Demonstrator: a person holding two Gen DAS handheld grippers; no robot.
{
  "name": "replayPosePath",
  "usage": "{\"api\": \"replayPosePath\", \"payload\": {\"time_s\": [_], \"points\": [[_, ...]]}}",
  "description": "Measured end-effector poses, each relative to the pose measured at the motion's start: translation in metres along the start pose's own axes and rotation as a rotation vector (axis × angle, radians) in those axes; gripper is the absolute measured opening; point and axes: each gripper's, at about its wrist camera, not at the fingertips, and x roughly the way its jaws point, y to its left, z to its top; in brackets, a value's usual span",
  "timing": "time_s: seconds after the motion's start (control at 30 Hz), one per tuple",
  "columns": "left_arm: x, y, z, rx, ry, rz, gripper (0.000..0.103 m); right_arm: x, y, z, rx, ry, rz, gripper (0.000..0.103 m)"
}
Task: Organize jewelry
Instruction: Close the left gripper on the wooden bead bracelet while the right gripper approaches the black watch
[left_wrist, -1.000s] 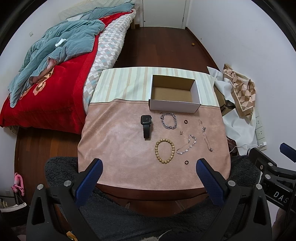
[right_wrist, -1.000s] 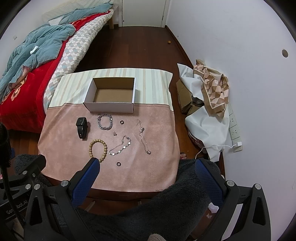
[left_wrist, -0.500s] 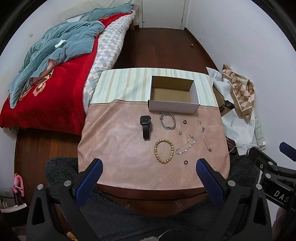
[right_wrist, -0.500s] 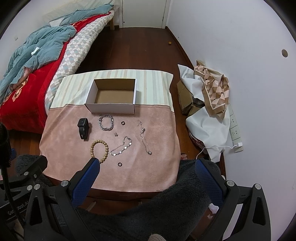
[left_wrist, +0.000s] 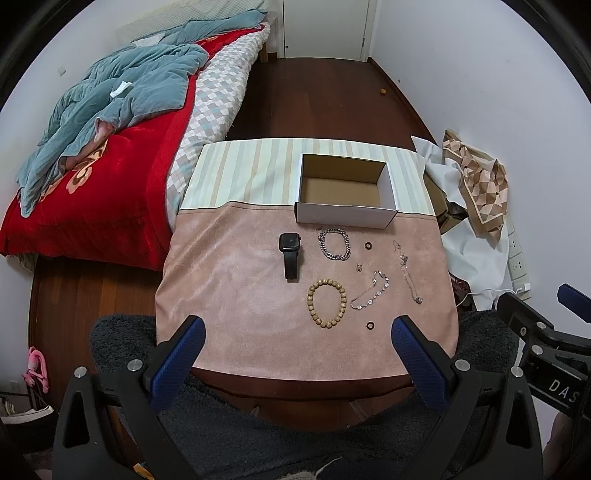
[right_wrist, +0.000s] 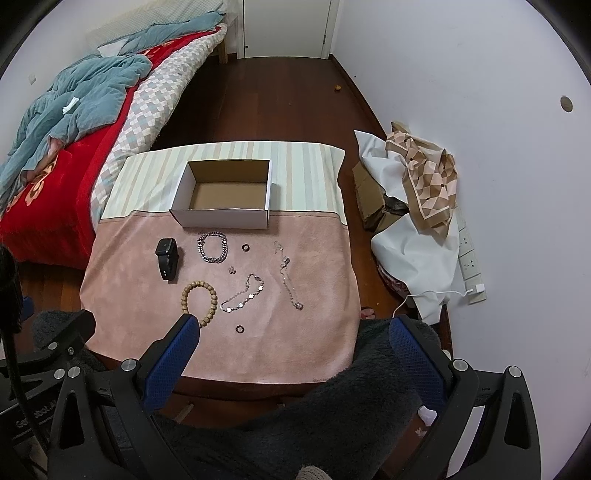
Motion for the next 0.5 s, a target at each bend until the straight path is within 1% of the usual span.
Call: {"api": "replayPosePath", "payload": {"time_s": [0.07, 0.17, 0.23, 0.33, 0.43, 0.5], "points": [[0.003, 0.001, 0.002, -0.007, -0.005, 0.007, 0.103, 0.004, -0.001, 0.000, 0.009, -0.002, 0.002, 0.103], [0.017, 0.002, 0.009, -0.009, -0.018, 0.045, 0.103, 0.018, -0.002, 0.004, 0.030, -0.005, -0.004, 0.103], [0.032, 0.004, 0.013, -0.006, -0.021, 0.083, 0.103, 0.032, -0.004, 0.008, 0.043, 0.002, -0.003, 0.103], [0.061, 0.006, 0.020, 0.005, -0.010, 0.139, 0.103, 0.060, -0.006, 0.014, 0.057, 0.023, -0.010, 0.103], [0.092, 0.009, 0.020, 0.013, 0.019, 0.164, 0.103, 0.097, -0.009, 0.019, 0.072, 0.068, -0.007, 0.103], [0.113, 0.010, 0.018, 0.025, 0.046, 0.160, 0.103, 0.121, -0.012, 0.020, 0.083, 0.096, 0.002, 0.103]]}}
